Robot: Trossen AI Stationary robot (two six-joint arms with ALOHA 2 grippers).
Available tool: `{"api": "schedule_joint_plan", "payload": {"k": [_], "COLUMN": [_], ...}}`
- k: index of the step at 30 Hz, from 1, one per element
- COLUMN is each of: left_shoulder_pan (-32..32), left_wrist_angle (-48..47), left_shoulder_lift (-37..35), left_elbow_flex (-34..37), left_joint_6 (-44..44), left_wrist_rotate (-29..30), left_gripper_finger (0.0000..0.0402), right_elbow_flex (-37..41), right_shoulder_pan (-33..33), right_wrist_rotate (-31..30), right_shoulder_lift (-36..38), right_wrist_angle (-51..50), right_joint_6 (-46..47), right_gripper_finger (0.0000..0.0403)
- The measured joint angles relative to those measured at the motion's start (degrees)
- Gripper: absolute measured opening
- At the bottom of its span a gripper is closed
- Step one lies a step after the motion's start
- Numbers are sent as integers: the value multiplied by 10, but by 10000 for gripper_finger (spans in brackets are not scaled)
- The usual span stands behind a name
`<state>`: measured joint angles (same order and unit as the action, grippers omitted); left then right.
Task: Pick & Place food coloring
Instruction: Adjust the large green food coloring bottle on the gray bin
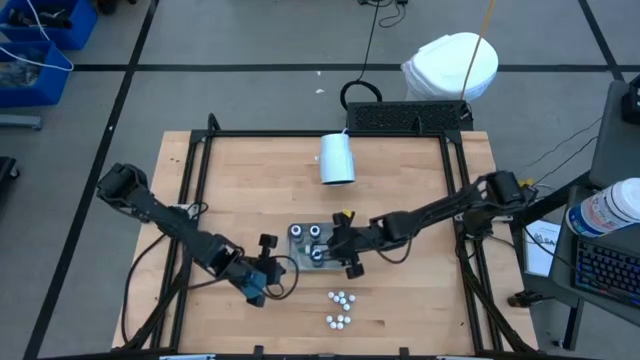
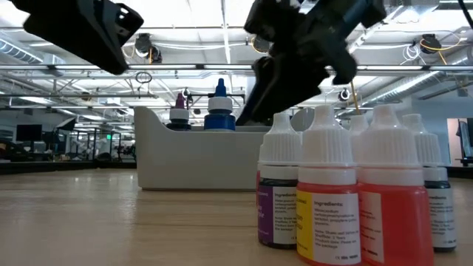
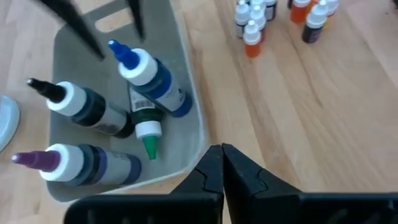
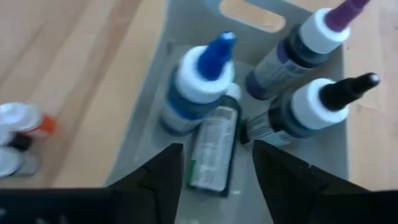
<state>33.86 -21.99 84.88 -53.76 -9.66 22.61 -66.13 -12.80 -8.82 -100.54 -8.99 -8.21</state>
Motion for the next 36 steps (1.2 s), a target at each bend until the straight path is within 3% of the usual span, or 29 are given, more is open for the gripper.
{"api": "schedule_joint_plan", "payload": {"k": [7, 15, 26, 36], "left_shoulder_pan": [9, 5, 2, 3], "left_wrist_angle": [0, 0, 1, 8], "left_shoulder_lift": [0, 0, 0, 0], "left_elbow_flex": [0, 0, 0, 0], "left_joint_6": [1, 5, 5, 4], "left_wrist_rotate": [0, 0, -1, -23], "left_gripper_finger": [24, 4, 51, 41], "right_elbow_flex": [-2, -2, -24, -65], "right_shoulder_pan": [6, 6, 23, 24], "right_wrist_rotate": [28, 31, 45, 40], "right_shoulder_lift": [-13, -16, -76, -129], "right_wrist_angle": [17, 11, 6, -28], "right_joint_6": [13, 40, 56, 42], "right_gripper_finger": [186, 187, 187, 187]}}
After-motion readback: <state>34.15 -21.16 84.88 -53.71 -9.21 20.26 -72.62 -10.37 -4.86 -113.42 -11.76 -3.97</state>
